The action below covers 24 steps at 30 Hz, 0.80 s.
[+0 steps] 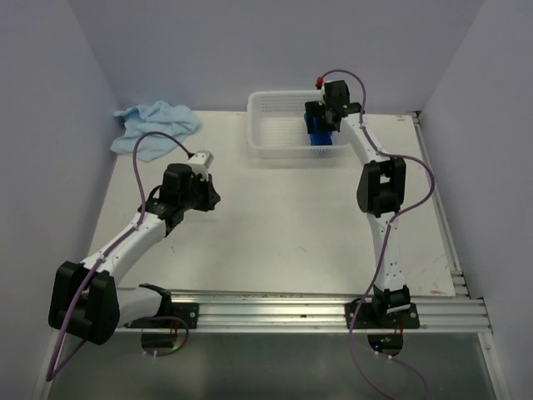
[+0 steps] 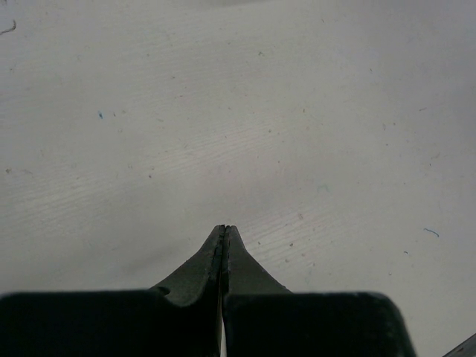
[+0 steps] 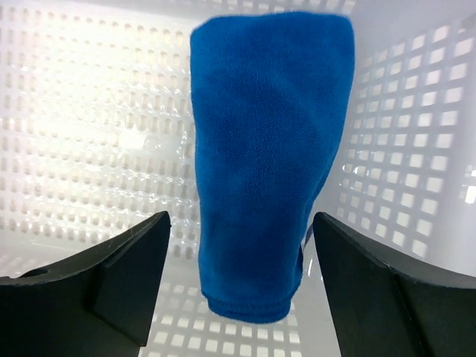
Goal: Roll the towels
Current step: Place the rolled towel into the container, then move the towel to the center of the board
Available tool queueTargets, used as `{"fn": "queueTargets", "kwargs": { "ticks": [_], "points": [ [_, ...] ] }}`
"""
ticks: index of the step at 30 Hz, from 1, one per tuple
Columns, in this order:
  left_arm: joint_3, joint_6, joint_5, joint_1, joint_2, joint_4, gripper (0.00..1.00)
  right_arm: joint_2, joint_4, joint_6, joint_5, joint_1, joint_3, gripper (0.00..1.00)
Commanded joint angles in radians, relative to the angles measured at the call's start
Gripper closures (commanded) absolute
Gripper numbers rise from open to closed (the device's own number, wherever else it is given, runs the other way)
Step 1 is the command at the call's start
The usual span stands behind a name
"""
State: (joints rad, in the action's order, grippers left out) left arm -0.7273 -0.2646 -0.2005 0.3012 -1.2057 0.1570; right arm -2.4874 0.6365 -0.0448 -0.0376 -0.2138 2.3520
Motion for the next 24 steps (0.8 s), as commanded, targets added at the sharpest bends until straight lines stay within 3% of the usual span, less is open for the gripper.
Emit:
{"fn": "queueTargets", "kwargs": {
  "ticks": [1, 9, 10, 12, 13, 14, 15, 16, 20, 24],
  "points": [
    [-0.018, 0.025, 0.015, -0.01, 0.017, -0.005, 1.0, 0.127, 0.006, 0.0, 0.018, 0.008, 0.029, 0.18],
    [-0.082, -0.021, 0.091, -0.031, -0.015, -0.002, 1.0, 0.307, -0.035, -0.043, 0.054, 0.008, 0.001, 0.17],
    [-0.105, -0.034, 0.107, -0.034, -0.025, 0.007, 0.82, 0.346, -0.05, -0.056, 0.067, 0.007, -0.05, 0.17],
    [-0.185, -0.042, 0.162, -0.036, -0.052, 0.024, 0.58, 0.456, -0.092, -0.073, 0.099, 0.005, -0.111, 0.17],
    [-0.211, -0.042, 0.182, -0.036, -0.061, 0.024, 0.36, 0.493, -0.101, -0.078, 0.114, -0.002, -0.143, 0.17],
    [-0.24, -0.041, 0.237, -0.037, -0.09, 0.026, 0.25, 0.53, -0.112, -0.089, 0.129, -0.007, -0.214, 0.17],
    [-0.304, -0.041, 0.262, -0.039, -0.107, 0.041, 0.08, 0.576, -0.122, -0.096, 0.154, -0.015, -0.258, 0.18],
    [-0.34, -0.035, 0.28, -0.043, -0.13, 0.045, 0.01, 0.655, -0.153, -0.102, 0.168, -0.03, -0.355, 0.18],
    [-0.586, -0.027, 0.363, -0.088, -0.334, 0.071, 0.0, 0.87, -0.231, -0.158, 0.231, -0.087, -0.615, 0.18],
    [-0.855, -0.035, 0.346, -0.203, -0.576, 0.203, 0.0, 1.056, -0.29, -0.17, 0.219, -0.202, -0.859, 0.18]
  ]
}}
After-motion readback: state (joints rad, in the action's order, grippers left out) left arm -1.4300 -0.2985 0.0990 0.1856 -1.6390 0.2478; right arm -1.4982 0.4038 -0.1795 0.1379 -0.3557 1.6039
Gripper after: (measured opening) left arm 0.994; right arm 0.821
